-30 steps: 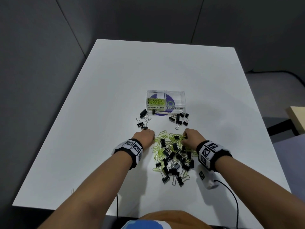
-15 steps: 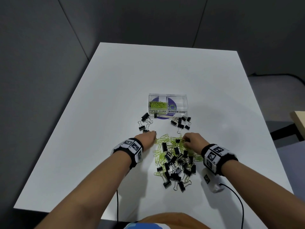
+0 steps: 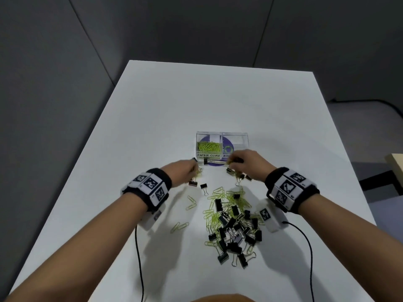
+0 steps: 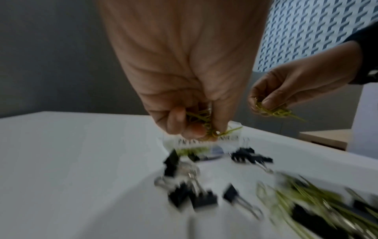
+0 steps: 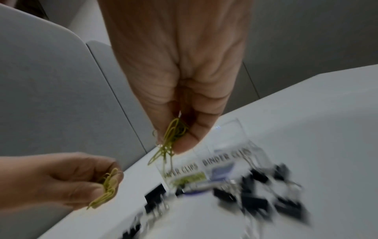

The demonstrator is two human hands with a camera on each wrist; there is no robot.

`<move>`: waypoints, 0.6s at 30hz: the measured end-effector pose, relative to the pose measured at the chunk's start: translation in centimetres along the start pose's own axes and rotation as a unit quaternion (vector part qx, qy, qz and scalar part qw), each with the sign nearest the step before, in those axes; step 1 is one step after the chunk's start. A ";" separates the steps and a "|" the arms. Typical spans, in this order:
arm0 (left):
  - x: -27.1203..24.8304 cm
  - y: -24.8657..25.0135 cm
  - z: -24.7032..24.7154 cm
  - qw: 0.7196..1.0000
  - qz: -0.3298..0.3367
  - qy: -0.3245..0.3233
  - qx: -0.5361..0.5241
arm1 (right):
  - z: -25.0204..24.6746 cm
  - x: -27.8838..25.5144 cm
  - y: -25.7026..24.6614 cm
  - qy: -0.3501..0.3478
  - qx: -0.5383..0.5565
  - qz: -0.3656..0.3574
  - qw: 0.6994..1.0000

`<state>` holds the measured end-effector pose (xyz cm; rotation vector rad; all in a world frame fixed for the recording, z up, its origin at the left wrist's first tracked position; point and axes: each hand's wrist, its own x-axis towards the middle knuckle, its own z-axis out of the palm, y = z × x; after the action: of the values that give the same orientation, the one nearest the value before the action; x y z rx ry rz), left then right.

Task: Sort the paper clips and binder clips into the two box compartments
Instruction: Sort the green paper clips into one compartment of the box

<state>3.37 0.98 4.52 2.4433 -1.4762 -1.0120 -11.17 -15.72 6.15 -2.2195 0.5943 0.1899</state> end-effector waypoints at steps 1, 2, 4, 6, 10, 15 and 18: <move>0.2 0.0 -1.1 1.000 0.001 0.015 -0.001 | -0.4 0.8 -0.9 0.024 0.010 -0.009 1.000; 0.5 0.0 -2.2 1.000 0.000 0.030 0.001 | -0.7 1.8 -1.7 0.050 0.020 -0.019 0.998; 1.3 0.1 -4.1 0.998 -0.007 0.054 0.007 | -1.0 4.0 -3.1 0.101 0.038 -0.031 0.994; 2.4 0.1 -5.4 0.997 -0.022 0.069 0.014 | -0.9 6.3 -4.0 0.145 0.027 -0.037 0.988; 4.3 -0.7 -6.3 0.996 -0.050 0.073 0.032 | 0.7 10.2 -3.9 0.139 -0.056 -0.023 0.988; 6.4 -1.2 -6.7 0.994 -0.041 0.080 0.067 | 1.4 11.2 -2.9 0.079 -0.052 -0.011 0.995; 7.8 -0.7 -7.0 0.993 -0.026 0.084 0.079 | 0.6 10.5 -2.1 0.098 -0.013 0.004 0.995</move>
<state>10.42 -6.66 5.89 2.6138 -1.4966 -0.6999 -0.92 -17.85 3.78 -2.2776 0.7105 -0.0171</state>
